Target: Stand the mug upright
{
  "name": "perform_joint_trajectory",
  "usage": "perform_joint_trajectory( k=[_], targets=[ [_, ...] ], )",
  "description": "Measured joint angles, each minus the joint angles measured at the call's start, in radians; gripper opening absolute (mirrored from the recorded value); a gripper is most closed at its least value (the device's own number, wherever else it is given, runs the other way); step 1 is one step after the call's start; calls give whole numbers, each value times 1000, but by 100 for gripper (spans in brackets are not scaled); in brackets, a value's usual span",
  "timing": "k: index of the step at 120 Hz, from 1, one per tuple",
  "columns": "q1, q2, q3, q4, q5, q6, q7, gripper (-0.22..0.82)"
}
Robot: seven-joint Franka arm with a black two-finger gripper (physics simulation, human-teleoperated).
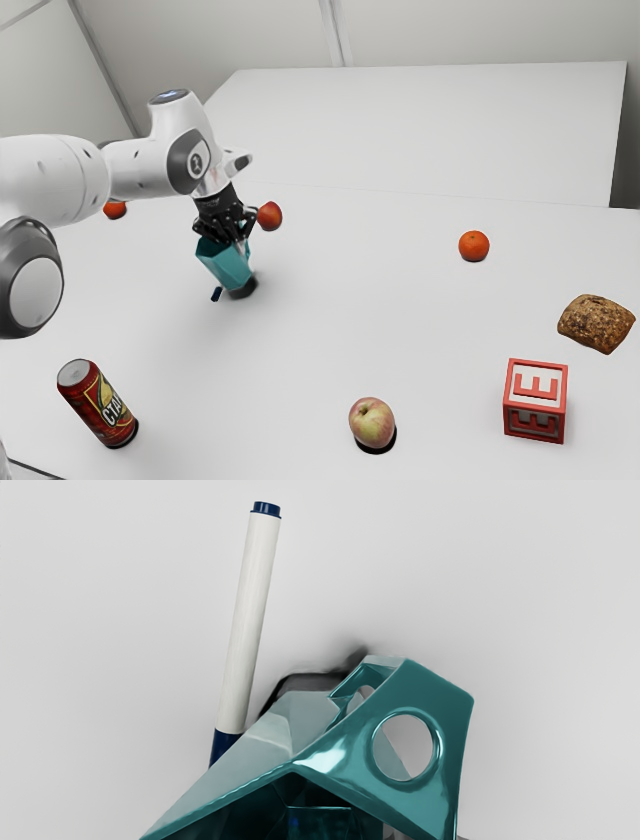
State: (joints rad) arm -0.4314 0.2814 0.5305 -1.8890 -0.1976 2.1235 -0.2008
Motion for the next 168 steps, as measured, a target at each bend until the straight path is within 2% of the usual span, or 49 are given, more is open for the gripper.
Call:
perform_joint_trajectory(
  k=[34,104,122,133,149,168],
  targets=[
    [-3,17,-3,2,6,-52,-62,-17],
    [-3,70,-13,29,14,-74,-121,-17],
    [-2,72,-13,35,9,-75,-123,17],
    [-2,72,-12,39,6,-75,-123,32],
    [-3,72,-13,58,6,-78,-122,45],
    [-3,71,-14,79,8,-91,-122,53]
  ],
)
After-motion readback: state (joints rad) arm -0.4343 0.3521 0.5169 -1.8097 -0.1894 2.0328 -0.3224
